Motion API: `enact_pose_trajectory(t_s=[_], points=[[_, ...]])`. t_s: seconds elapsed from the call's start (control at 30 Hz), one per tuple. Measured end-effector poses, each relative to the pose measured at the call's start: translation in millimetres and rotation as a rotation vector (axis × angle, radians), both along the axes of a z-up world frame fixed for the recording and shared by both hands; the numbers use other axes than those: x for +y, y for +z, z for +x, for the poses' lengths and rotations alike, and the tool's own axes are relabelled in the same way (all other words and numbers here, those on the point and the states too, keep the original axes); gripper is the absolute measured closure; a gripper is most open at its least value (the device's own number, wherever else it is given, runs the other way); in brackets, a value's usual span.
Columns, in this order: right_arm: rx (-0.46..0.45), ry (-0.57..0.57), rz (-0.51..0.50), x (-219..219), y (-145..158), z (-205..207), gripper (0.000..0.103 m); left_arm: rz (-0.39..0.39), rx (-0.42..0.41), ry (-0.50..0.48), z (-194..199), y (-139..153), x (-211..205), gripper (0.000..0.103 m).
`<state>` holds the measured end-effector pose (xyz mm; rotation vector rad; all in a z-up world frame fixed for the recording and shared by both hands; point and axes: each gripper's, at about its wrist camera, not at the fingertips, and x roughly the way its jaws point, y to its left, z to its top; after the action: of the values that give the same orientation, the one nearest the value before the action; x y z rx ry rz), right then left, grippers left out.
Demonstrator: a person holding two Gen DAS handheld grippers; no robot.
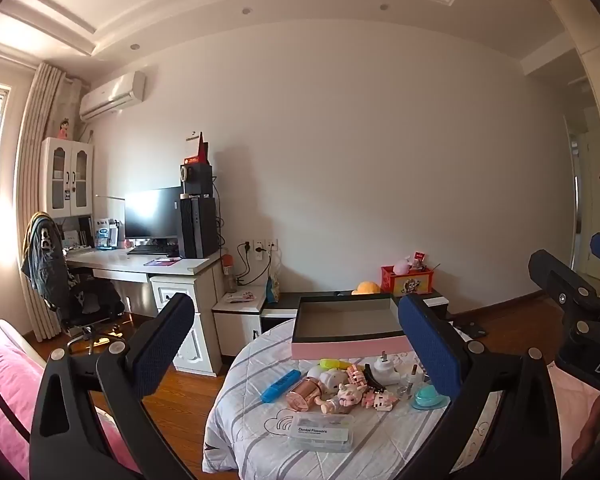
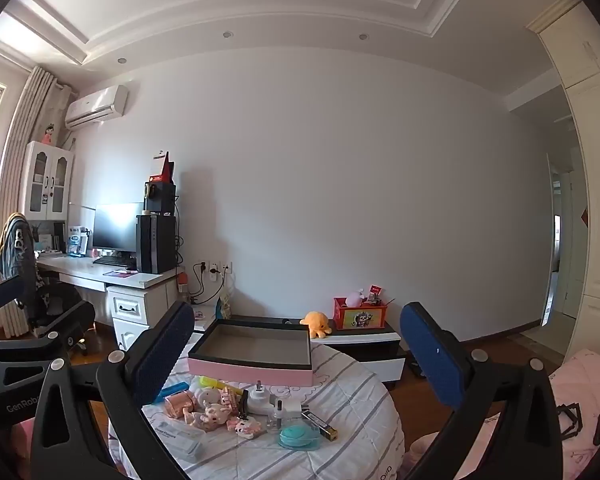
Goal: Organize rigid objects
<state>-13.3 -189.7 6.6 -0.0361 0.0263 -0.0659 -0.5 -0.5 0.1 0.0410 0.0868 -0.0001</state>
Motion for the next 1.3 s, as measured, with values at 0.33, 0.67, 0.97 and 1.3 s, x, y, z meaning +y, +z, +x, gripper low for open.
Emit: enact_pose_trajectory(t_s=[0.33, 0.67, 0.97, 1.3], points=[[-0.001, 0.002, 0.002, 2.8, 0.7, -3.2, 0.0, -0.013, 0.008, 0.006, 1.1, -0.5, 3.1, 0.0], [0.005, 0.009, 0.0, 2.9, 0.7, -1.8, 0.0, -0.012, 0.012, 0.011, 2.8, -2.3, 4.6, 0.0], [0.003, 0.008, -0.006, 4.0, -1.6, 2.8, 0.0, -0.012, 0.013, 0.007, 1.0, -1.7, 5.4, 0.0], [0.002, 0.008, -0.009, 5.1, -0.8, 3.3, 0.0, -0.005, 0.011, 0.008, 0.6, -0.7, 1.5, 0.0]])
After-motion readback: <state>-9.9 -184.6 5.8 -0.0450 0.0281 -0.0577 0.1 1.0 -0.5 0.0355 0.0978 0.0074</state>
